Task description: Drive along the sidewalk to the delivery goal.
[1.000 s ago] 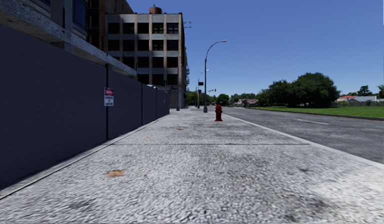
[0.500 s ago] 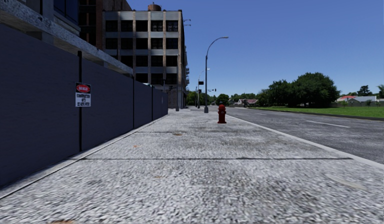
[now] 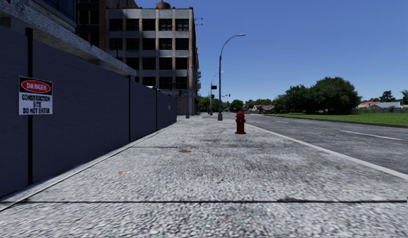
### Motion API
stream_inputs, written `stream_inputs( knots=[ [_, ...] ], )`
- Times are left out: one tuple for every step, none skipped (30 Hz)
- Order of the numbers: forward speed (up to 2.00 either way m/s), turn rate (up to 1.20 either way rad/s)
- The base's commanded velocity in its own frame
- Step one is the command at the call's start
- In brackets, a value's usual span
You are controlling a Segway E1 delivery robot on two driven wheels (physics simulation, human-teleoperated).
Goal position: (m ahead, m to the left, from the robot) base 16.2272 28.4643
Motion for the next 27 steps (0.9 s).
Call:
stream_inputs(
  knots=[
    [2.0, 0.0],
    [2.0, 0.0],
    [2.0, 0.0],
    [2.0, 0.0],
    [2.0, 0.0],
    [2.0, 0.0],
    [2.0, 0.0],
    [2.0, 0.0],
    [2.0, 0.0],
    [2.0, 0.0],
    [2.0, 0.0],
    [2.0, 0.0],
    [2.0, 0.0],
    [2.0, 0.0],
    [2.0, 0.0],
    [2.0, 0.0],
    [2.0, 0.0],
    [2.0, 0.0],
    [2.0, 0.0],
    [2.0, 0.0],
    [2.0, 0.0],
    [2.0, 0.0],
    [2.0, 0.0],
    [2.0, 0.0],
    [2.0, 0.0],
    [2.0, 0.0],
    [2.0, 0.0]
  ],
)
